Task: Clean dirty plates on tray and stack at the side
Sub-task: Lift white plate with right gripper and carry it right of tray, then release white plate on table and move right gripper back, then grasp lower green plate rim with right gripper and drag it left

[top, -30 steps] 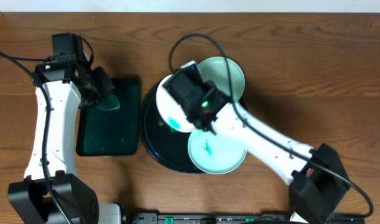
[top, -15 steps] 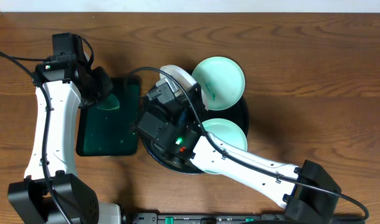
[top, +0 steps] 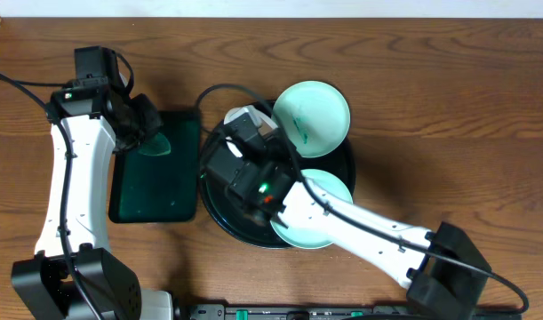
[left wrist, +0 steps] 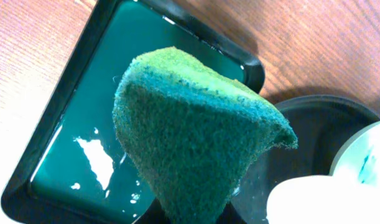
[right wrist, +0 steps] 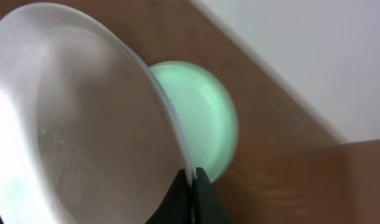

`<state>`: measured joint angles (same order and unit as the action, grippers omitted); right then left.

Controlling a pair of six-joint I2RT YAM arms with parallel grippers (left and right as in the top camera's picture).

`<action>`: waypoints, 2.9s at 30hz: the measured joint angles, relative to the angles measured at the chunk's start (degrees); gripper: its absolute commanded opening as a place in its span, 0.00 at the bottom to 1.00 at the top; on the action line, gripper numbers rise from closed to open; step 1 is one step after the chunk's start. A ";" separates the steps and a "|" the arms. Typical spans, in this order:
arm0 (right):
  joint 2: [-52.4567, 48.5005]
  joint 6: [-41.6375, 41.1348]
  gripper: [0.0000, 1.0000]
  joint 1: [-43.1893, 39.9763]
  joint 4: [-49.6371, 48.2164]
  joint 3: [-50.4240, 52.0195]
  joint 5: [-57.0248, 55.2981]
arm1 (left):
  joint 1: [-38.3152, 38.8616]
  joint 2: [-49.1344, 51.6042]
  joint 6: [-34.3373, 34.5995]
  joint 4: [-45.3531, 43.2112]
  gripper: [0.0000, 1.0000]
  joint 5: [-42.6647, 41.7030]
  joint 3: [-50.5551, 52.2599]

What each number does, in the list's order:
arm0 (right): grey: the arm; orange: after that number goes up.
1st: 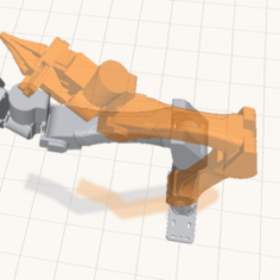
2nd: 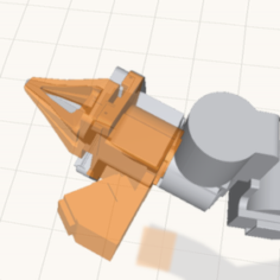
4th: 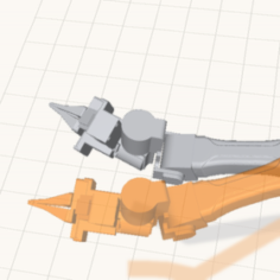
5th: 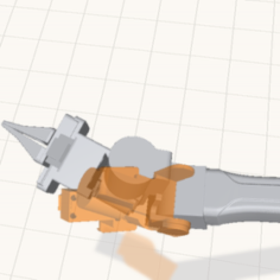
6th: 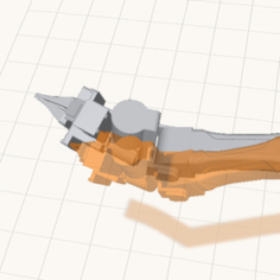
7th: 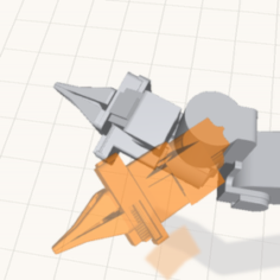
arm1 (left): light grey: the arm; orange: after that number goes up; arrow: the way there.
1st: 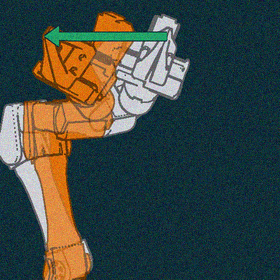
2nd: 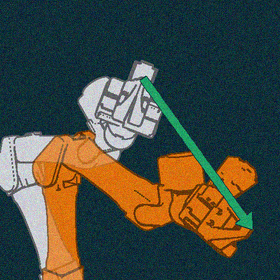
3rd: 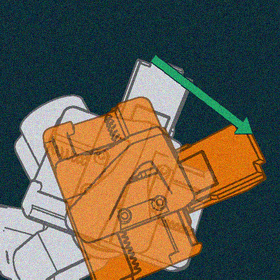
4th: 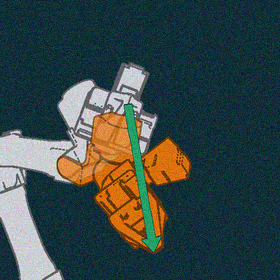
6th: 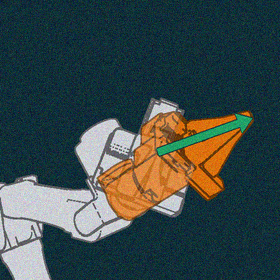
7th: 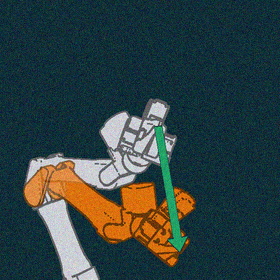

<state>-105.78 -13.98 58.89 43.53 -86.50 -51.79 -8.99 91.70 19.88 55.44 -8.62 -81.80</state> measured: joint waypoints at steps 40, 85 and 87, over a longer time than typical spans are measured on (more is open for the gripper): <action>8.31 -2.10 0.01 -71.23 -6.51 18.86 57.27 | 3.13 0.00 2.82 -1.86 0.07 0.00 0.00; 8.35 8.02 0.36 -44.44 15.93 20.65 71.08 | 8.52 1.07 -0.83 -2.51 0.07 0.00 0.00; 8.35 8.33 0.34 -43.12 13.99 22.16 70.60 | 8.52 1.09 -0.87 -2.51 0.07 0.00 0.00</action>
<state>-97.43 -5.65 15.77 57.52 -64.34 18.81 -0.47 92.79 19.00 52.93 -8.62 -81.80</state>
